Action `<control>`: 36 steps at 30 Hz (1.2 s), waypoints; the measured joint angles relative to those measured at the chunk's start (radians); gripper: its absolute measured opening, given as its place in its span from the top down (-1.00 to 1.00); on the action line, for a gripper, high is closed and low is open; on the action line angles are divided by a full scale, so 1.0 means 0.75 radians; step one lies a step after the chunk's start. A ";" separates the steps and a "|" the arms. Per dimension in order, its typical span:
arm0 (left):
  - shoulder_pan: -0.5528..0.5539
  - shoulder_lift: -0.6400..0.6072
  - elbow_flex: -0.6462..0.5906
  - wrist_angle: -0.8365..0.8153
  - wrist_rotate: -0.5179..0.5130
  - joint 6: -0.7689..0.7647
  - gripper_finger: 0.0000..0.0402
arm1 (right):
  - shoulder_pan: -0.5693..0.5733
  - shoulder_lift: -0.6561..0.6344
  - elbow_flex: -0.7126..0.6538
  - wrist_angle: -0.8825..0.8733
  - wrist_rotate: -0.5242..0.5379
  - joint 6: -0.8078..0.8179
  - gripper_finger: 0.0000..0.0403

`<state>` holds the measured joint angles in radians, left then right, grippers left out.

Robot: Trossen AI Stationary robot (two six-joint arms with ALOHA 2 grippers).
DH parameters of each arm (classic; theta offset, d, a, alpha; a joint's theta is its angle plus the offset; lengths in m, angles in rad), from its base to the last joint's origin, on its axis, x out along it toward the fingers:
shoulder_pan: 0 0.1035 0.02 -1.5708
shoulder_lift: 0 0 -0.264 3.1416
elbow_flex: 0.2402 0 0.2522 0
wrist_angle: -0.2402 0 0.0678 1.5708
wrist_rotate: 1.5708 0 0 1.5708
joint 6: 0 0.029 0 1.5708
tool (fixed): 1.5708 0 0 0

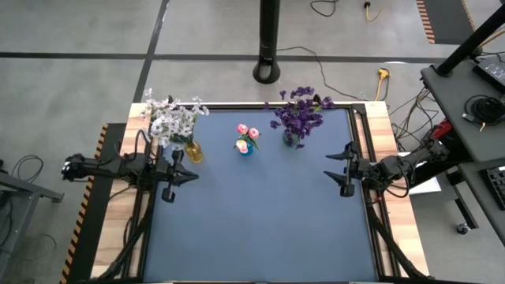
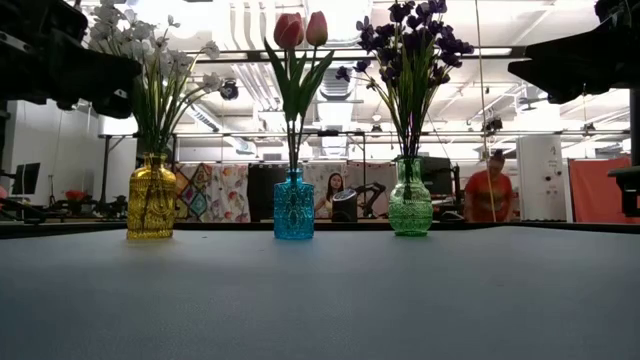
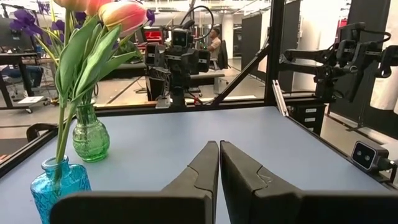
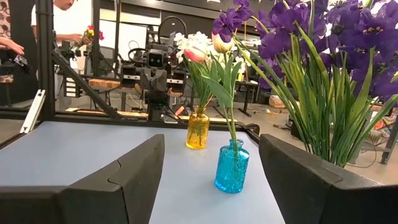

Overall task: Sort flowers into vase by color
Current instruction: Return to Home Position

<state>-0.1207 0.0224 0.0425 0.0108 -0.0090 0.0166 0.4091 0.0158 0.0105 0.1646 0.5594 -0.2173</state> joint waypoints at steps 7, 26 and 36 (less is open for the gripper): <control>0.000 0.007 0.000 0.001 0.000 0.000 1.00 | 0.000 0.000 -0.001 0.000 -0.001 0.000 -0.23; 0.000 0.007 0.000 0.005 0.000 0.000 1.00 | 0.000 0.000 0.000 0.000 0.000 0.000 -0.24; 0.000 0.007 0.000 0.004 0.001 0.000 1.00 | 0.000 0.000 -0.001 0.000 0.000 0.000 -0.26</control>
<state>-0.1207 0.0277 0.0425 0.0139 -0.0086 0.0166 0.4091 0.0158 0.0101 0.1646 0.5594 -0.2173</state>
